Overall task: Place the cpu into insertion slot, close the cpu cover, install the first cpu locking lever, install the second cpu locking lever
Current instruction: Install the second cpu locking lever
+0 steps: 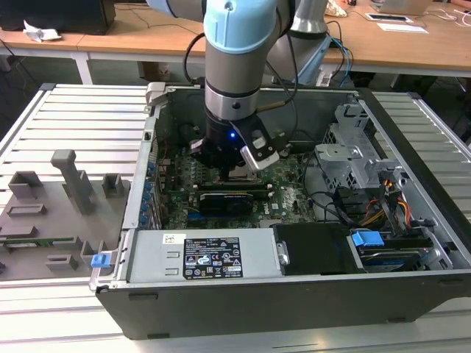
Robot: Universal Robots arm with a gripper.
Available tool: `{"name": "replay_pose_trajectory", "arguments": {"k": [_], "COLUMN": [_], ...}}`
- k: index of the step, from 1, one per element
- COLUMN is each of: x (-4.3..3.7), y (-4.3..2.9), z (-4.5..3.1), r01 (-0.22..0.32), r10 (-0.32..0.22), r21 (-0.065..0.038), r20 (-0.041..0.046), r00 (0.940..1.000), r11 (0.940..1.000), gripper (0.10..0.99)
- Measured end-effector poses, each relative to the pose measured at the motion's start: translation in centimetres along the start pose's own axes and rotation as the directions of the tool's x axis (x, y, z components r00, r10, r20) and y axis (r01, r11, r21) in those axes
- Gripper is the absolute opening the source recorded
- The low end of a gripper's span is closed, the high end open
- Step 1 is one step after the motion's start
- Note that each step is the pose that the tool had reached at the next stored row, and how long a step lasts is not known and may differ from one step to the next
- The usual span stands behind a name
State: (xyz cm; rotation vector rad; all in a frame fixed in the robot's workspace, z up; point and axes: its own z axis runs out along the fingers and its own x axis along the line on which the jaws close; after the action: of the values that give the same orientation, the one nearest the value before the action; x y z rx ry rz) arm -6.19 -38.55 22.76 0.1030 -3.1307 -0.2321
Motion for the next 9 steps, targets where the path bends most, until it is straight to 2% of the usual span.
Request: {"name": "replay_pose_trajectory", "arguments": {"k": [4, 6, 8, 9], "x": [0.12, 0.14, 0.19, 0.28], "y": [-0.15, -0.27, -0.49, -0.78], "z": [0.99, 1.19, 1.29, 1.34], "r01": [0.0, 0.0, 0.0, 0.0], "r10": [0.0, 0.0, 0.0, 0.0], "r21": [-0.008, -0.014, -0.025, -0.036], "r20": [0.0003, 0.0006, 0.0015, 0.0022], "r00": [1.0, 1.0, 1.0, 1.0], "r11": [1.0, 0.9999, 0.9997, 0.9994], "gripper": [0.106, 0.106, 0.106, 0.106]}}
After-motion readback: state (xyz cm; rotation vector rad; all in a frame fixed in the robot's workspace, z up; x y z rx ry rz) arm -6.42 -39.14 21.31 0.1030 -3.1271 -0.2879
